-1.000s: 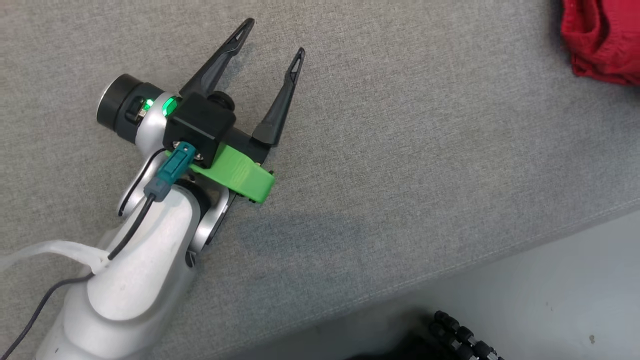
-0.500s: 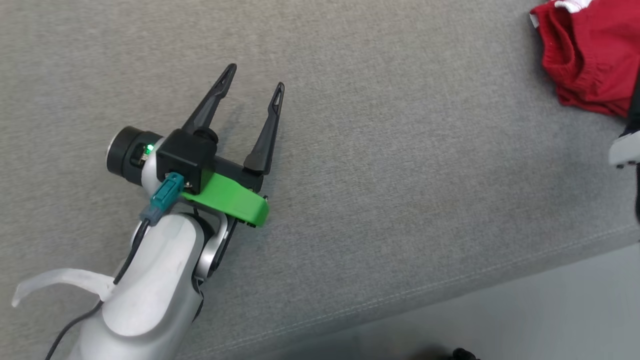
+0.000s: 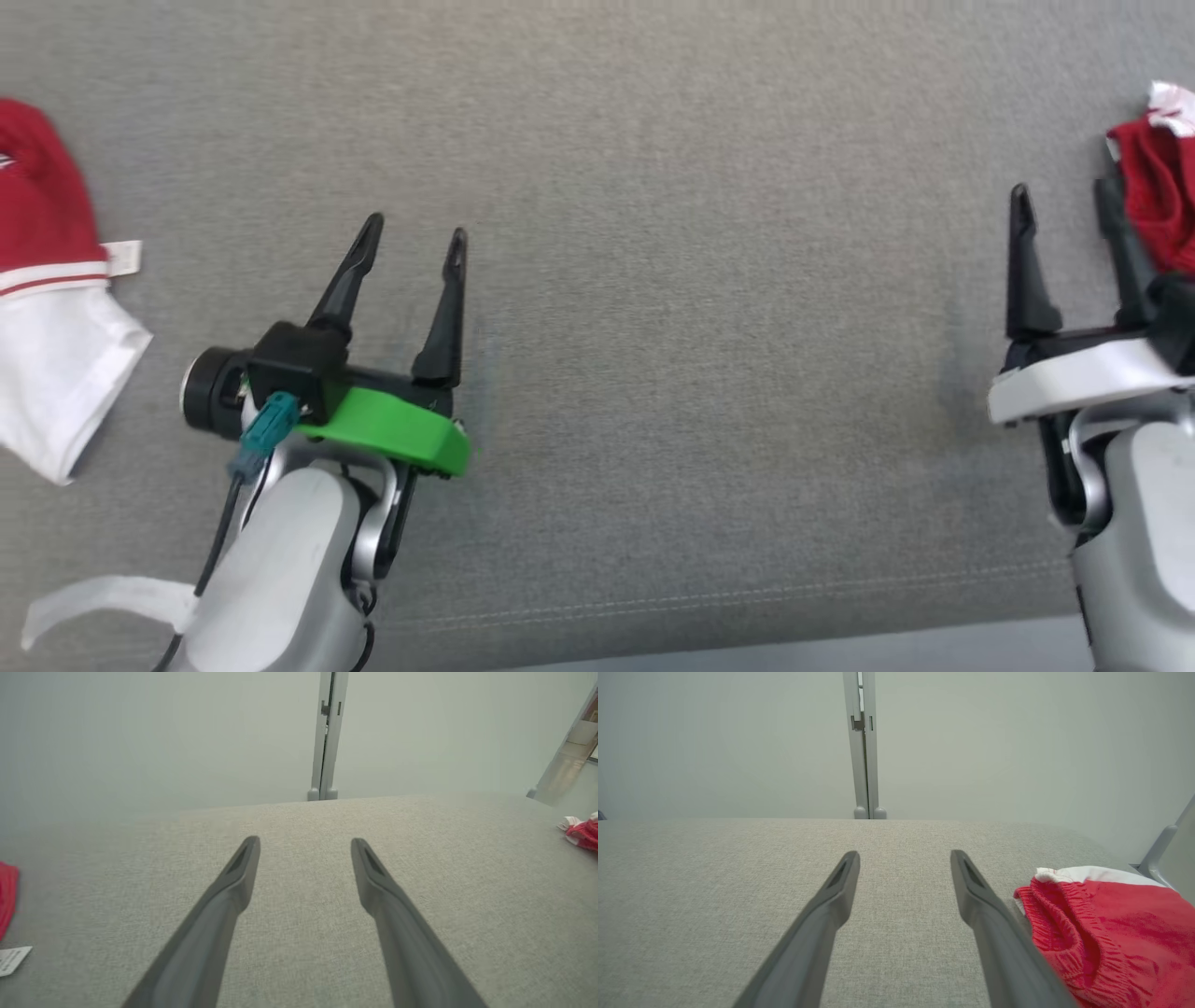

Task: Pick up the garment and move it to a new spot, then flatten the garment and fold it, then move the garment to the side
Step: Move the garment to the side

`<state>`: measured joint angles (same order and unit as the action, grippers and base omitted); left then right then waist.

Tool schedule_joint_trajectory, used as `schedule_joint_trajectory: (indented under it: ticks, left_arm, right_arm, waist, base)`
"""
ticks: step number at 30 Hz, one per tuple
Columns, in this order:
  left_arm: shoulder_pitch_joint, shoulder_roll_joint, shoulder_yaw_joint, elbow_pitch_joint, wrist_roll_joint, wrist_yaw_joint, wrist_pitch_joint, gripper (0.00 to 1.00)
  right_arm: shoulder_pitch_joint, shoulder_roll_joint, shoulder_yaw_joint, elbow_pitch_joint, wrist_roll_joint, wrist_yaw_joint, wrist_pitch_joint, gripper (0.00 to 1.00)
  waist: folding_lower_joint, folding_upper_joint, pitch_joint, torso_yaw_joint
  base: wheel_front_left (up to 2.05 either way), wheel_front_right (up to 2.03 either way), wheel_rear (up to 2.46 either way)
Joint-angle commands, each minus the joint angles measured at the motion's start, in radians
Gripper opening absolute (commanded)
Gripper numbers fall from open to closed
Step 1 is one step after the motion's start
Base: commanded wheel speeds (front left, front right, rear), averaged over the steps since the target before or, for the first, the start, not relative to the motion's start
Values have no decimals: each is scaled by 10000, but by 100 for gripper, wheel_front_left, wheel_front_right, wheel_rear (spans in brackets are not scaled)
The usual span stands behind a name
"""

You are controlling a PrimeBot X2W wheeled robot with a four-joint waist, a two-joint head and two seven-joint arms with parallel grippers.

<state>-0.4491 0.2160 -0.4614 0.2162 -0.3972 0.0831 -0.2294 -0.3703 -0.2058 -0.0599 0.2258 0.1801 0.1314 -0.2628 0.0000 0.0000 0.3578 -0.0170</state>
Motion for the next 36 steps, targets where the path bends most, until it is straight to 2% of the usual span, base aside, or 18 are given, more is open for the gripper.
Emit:
schedule_joint_trajectory:
  ticks: [1, 8, 19, 28, 36]
  left_arm:
    - [253, 97, 89, 36, -133, 93, -72, 100]
    - [1143, 398, 517, -15, -320, 341, -206, 100]
    - [2590, 884, 888, -218, -610, 713, -224, 100]
    - [3326, 1192, 987, -566, -763, 954, 40, 100]
    - [3772, 1359, 1119, -796, -864, 1165, 111, 100]
  right_arm:
    - [289, 37, 55, -20, 47, -15, -16, 100]
    - [1155, 496, 460, -260, -6, -14, -16, 100]
    - [2973, 1139, 541, -1144, -170, -14, 310, 100]
    - [3891, 1264, 628, -1603, -100, -14, 678, 100]
    - [4497, 1319, 484, -2102, -231, -14, 931, 100]
  waist:
    - [0, 0, -804, 814]
    - [0, 0, -1538, 1088]
    - [0, 0, -2734, 639]
    - [0, 0, -3438, 97]
    - [0, 0, -3810, -82]
  base:
    - [0, 0, 0]
    - [0, 0, 0]
    - [0, 0, 0]
    - [0, 0, 0]
    - [0, 0, 0]
